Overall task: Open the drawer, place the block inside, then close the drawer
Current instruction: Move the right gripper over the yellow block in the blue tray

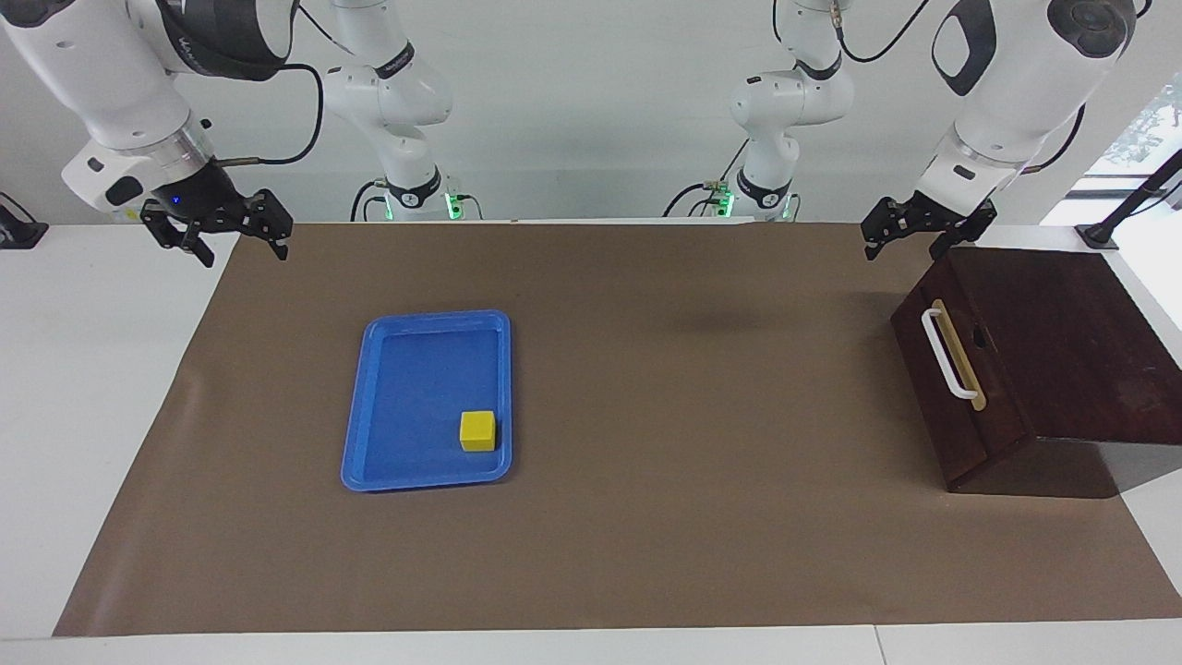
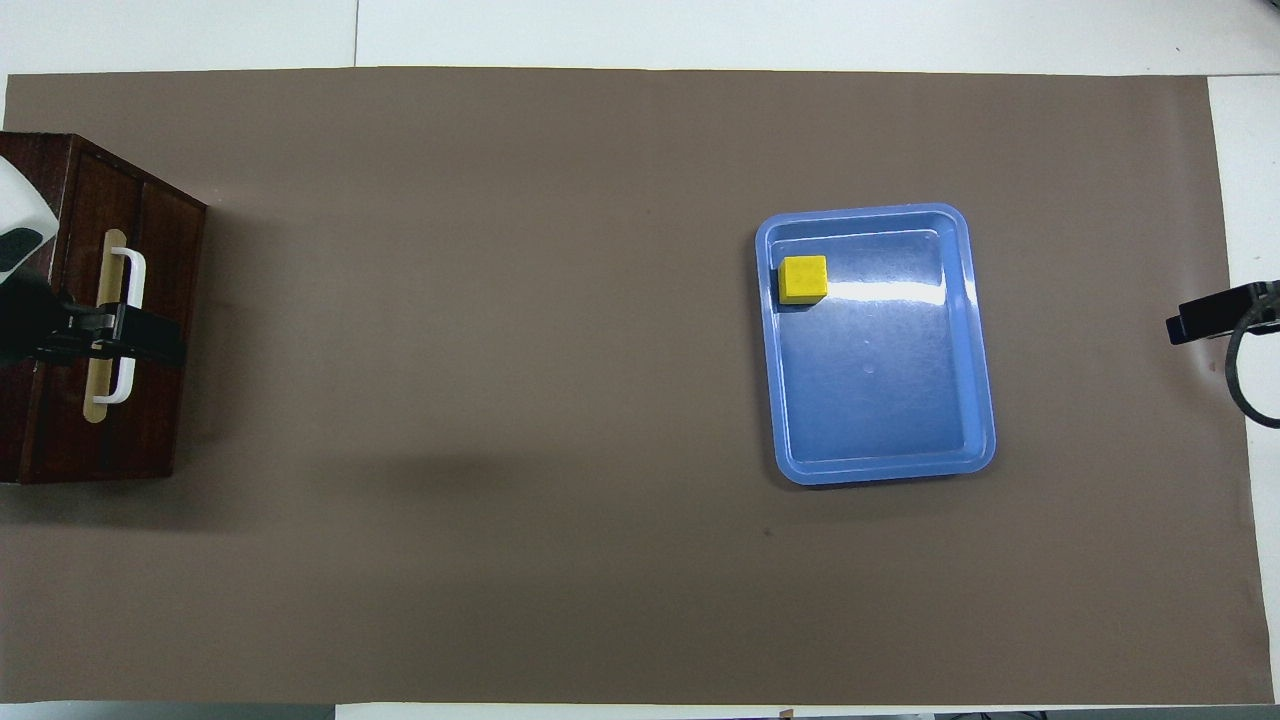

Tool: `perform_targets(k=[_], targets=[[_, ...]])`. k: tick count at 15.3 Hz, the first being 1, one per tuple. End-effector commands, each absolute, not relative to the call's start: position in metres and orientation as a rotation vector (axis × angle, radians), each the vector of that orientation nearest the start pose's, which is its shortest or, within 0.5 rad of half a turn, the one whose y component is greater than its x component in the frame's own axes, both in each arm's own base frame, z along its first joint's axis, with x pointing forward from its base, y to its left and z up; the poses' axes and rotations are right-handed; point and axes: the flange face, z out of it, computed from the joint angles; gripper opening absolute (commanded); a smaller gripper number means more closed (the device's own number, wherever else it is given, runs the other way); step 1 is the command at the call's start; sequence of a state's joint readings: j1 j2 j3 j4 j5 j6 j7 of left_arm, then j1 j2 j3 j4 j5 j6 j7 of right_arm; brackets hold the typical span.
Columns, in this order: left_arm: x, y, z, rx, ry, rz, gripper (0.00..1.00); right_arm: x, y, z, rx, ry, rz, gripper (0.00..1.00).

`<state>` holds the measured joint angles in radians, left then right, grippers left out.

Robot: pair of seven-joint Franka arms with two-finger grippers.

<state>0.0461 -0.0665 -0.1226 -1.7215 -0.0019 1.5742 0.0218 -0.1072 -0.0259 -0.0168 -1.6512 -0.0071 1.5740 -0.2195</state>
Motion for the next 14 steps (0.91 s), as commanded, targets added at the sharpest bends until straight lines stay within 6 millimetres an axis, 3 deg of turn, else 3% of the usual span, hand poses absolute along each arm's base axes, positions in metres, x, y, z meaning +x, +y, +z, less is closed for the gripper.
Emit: perform_targets(k=[1, 12, 14], targets=[[0.5282, -0.0417, 0.5937, -3.133, 0.153, 0.138, 1.0, 0.5397, -0.0688, 0.6043, -3.165, -0.13, 0.083, 1.0], [0.5282, -0.0417, 0.5937, -3.133, 0.153, 0.138, 1.0, 0.541, -0.0679, 0.6052, -3.166, -0.125, 0.066, 1.0], [0.5283, -0.0408, 0.5937, -3.133, 0.15, 0.138, 1.0, 0.541, -0.0667, 0.6038, -3.166, -0.017, 0.068, 1.0]])
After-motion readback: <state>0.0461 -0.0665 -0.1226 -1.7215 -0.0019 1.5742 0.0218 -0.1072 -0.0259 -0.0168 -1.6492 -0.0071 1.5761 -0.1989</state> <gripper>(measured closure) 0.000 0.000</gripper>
